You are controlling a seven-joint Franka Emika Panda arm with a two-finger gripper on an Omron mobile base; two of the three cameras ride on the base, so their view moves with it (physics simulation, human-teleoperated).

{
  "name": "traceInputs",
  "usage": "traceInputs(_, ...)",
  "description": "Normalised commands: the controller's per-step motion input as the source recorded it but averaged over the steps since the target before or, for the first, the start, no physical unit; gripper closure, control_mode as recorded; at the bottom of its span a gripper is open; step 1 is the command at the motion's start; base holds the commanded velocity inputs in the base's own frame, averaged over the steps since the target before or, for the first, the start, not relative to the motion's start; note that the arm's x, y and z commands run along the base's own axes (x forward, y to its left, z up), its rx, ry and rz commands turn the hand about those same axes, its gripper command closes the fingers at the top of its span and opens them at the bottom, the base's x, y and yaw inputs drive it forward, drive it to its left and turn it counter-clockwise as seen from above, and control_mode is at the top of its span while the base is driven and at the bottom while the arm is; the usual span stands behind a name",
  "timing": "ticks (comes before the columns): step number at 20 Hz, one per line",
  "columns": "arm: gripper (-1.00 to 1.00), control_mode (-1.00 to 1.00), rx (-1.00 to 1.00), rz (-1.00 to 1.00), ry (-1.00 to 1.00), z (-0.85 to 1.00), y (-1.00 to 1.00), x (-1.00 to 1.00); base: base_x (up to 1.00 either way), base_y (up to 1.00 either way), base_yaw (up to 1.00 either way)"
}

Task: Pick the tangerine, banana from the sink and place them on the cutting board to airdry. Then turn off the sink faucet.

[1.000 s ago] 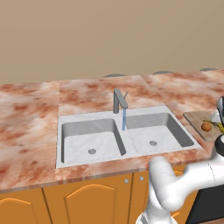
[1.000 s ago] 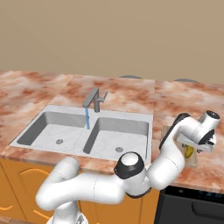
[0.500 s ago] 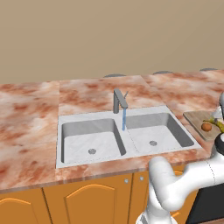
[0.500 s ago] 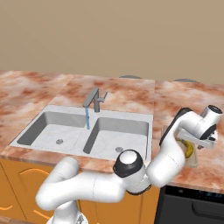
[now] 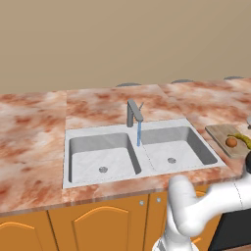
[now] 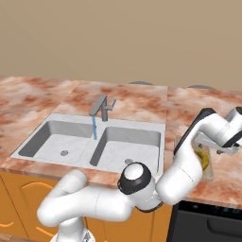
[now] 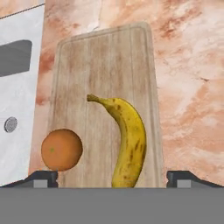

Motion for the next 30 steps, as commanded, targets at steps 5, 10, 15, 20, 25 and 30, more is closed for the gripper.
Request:
traceInputs(5,-1.00,-1.00,-0.10,0.03,-0.26,0.43,0.50,-0.65,0.00,0.00,0.00)
traceInputs(10,-1.00,-1.00,-0.22,0.11,-0.12,0.20,0.68,-0.56,0.00,0.00,0.00)
traceInputs(15,-1.00,-1.00,-0.12,0.09,-0.25,0.03,0.71,-0.69,0.00,0.00,0.00)
traceInputs(20,-1.00,-1.00,0.06,0.17,-0.11,0.64,0.47,-0.41,0.00,0.00,0.00)
traceInputs(25,-1.00,-1.00,0.00,0.16,-0.09,0.89,0.43,-0.25,0.00,0.00,0.00)
traceInputs(30,-1.00,-1.00,0.00,0.27,-0.14,0.35,0.29,-0.42,0.00,0.00,0.00)
